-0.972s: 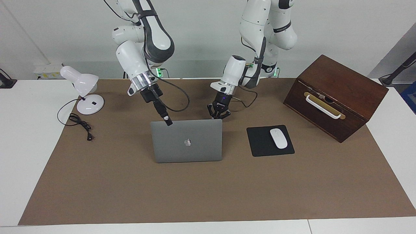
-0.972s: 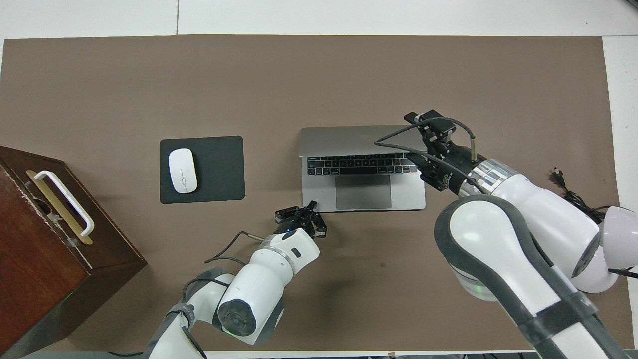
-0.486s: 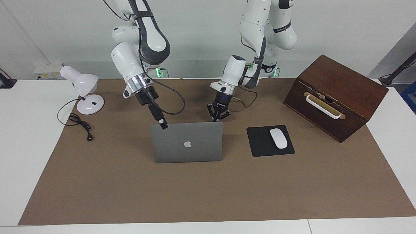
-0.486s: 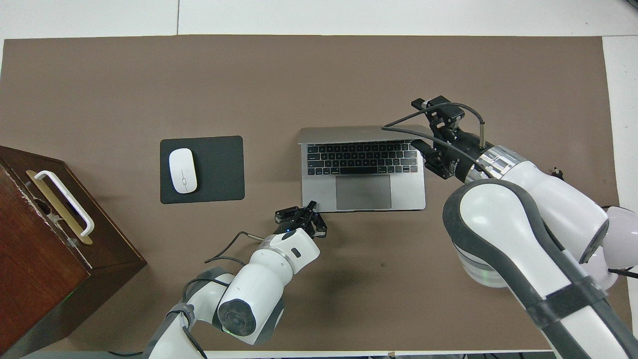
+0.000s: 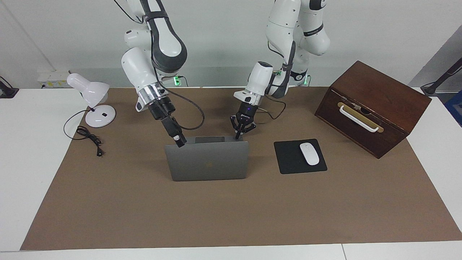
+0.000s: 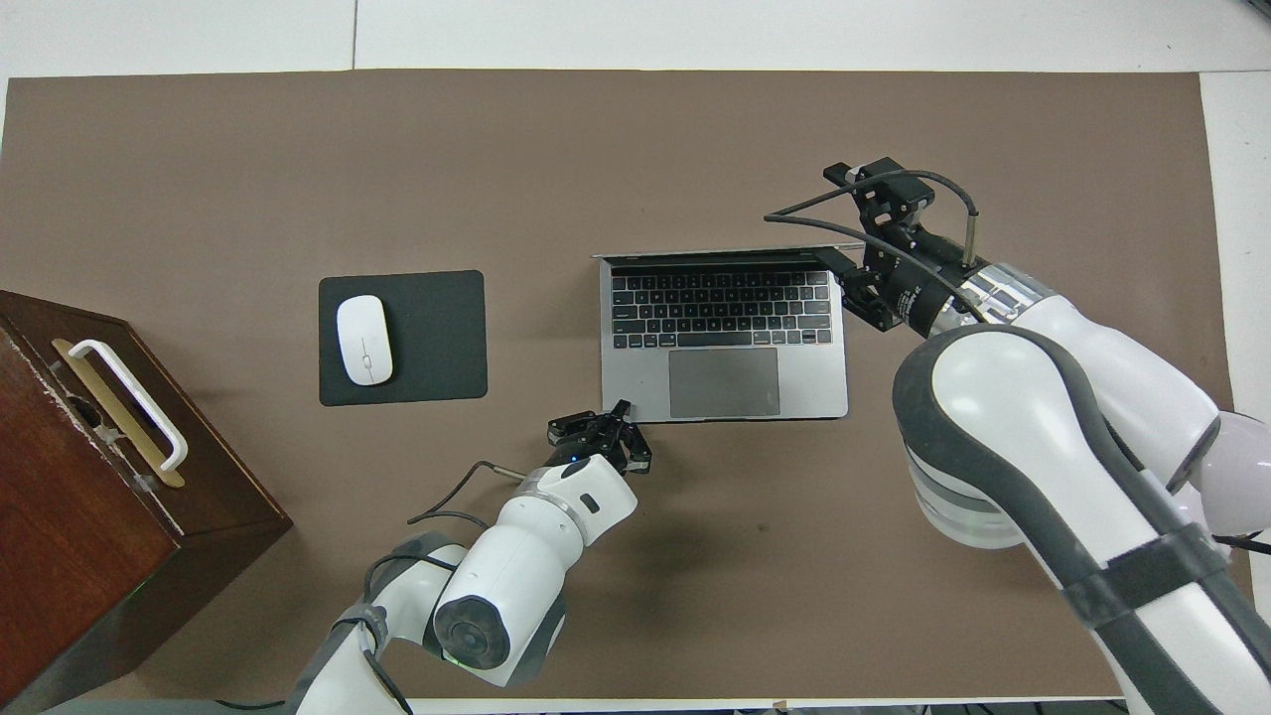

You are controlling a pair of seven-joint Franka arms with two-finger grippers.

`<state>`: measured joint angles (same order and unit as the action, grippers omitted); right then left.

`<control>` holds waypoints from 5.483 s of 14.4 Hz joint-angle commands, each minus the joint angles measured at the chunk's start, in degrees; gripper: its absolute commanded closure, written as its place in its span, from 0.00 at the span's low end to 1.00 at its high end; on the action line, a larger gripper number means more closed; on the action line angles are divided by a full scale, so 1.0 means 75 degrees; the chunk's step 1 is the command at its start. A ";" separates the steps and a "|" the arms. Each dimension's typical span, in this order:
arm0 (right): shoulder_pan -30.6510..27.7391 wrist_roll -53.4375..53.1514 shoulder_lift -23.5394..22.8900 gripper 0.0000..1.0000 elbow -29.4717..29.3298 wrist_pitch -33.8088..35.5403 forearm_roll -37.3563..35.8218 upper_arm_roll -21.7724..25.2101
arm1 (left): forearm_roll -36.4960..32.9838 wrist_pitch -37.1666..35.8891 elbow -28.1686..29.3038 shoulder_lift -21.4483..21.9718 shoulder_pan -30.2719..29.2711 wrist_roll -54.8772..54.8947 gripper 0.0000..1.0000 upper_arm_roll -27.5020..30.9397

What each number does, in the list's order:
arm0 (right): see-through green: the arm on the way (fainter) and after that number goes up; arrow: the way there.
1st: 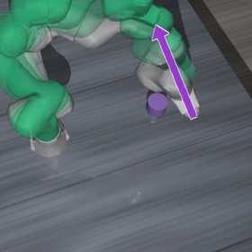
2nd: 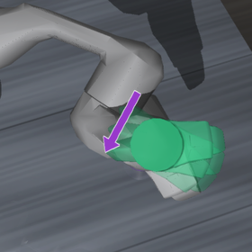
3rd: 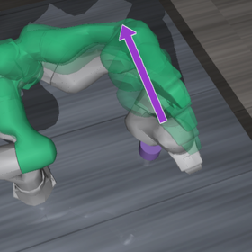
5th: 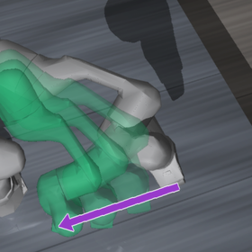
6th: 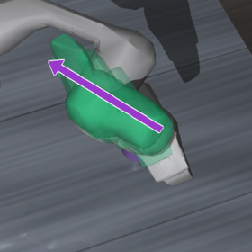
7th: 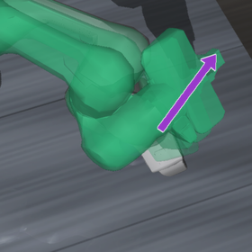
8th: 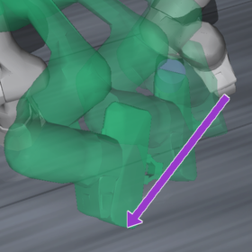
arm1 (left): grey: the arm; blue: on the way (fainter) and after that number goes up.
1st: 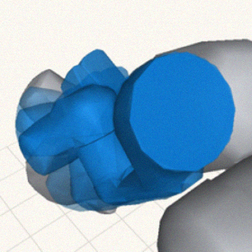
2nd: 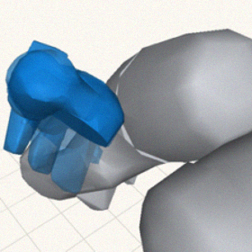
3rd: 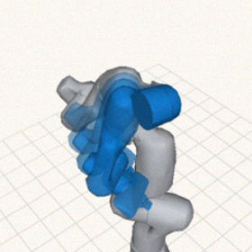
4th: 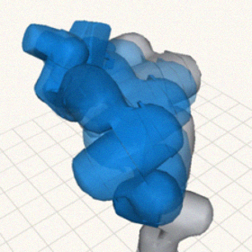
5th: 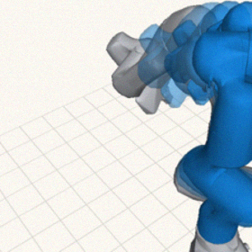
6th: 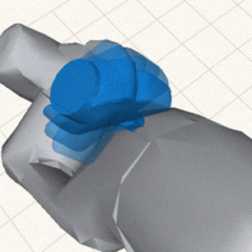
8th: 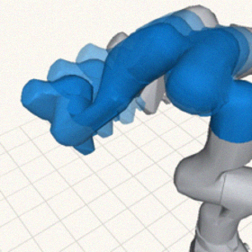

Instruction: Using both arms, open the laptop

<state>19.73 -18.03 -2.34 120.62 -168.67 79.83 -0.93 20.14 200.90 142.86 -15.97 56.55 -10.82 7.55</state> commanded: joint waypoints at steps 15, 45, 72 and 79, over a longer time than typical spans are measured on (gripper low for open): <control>-0.0604 0.0306 -0.0495 0.00 -0.1069 0.0506 0.0325 -0.0041 | 0.0127 0.0002 -0.0205 -0.0859 -0.0017 0.0106 1.00 0.0142; -0.3287 0.4123 -0.3766 0.00 -0.7574 0.4326 -0.5051 -0.0005 | 0.0830 -0.1272 0.0264 0.1424 -0.0473 -0.0069 1.00 0.0142; -0.3018 0.1443 -0.1065 0.00 -0.6271 1.2308 -0.9999 -0.0076 | -0.2358 -1.2711 -0.3437 0.4508 -0.5779 0.2318 0.00 0.0188; -0.3006 0.1490 0.0992 0.00 -0.3379 1.0853 -0.9999 -0.0076 | -0.2358 -1.3087 -0.4047 0.4438 -0.6977 0.3176 0.00 0.0200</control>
<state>-2.45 -6.34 1.82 89.98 -84.58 5.85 -1.01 3.69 104.69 114.50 17.65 5.79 11.83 9.60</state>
